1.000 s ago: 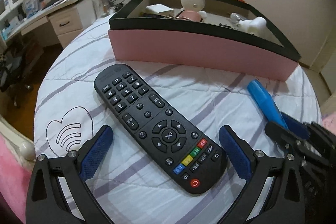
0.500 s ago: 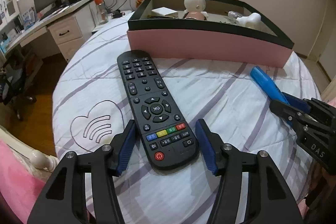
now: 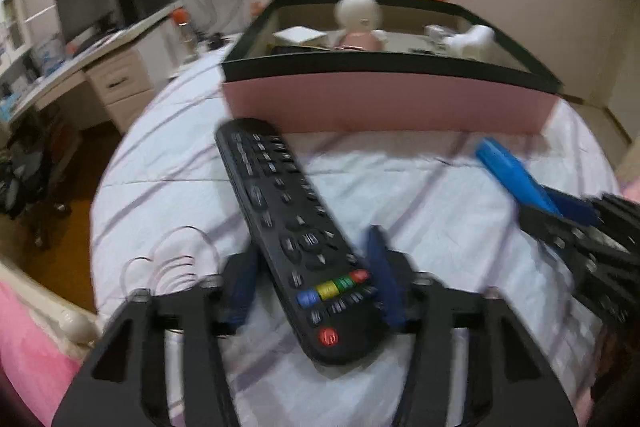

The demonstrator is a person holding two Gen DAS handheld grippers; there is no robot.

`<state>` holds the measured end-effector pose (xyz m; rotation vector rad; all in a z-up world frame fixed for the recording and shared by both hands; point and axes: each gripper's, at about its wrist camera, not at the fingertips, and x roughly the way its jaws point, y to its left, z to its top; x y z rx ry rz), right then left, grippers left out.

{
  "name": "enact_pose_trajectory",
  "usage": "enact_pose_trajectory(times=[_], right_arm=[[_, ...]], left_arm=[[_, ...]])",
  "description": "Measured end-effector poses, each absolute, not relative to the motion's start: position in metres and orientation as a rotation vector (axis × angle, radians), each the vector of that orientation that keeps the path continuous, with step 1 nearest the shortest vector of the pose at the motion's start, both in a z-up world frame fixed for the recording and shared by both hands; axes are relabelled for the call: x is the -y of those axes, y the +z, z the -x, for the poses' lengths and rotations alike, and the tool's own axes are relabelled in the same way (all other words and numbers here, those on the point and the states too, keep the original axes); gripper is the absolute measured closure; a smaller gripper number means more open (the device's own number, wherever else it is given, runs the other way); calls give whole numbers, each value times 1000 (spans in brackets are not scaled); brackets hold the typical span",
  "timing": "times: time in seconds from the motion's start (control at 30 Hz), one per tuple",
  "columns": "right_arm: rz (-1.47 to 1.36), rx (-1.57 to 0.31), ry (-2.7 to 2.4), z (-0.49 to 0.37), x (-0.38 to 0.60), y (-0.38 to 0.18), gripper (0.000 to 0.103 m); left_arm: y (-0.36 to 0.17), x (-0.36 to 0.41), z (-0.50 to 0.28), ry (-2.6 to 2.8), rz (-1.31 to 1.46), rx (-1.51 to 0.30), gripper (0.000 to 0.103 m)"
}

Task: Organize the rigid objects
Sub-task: 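Grasp the black TV remote lengthwise with the left tool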

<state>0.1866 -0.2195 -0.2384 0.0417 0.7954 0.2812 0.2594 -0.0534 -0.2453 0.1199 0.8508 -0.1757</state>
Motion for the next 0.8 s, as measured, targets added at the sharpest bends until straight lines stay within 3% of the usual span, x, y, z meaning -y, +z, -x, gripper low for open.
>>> enact_pose_trajectory(times=[0.2,0.5,0.7,0.77,0.8], right_arm=[[-27,-796,271,-185,217,-238,76],[-18,-794,265,-184,215,-238,76],[-12,-795,262,-184,214,-237,76],[-13,-795,262,-184,213,-237,76],[-12,-795,262,-184,213,-237,76]], left_arm=[[-244,58,-248,-221,-168,-847,79],[-243,44,-230,-280,-142,-867,80],[-242,33,-234,-292,-71,-884,75],[-242,35,-237,-278,-76,-878,66],[-243,37,-240,-272,-85,-879,57]])
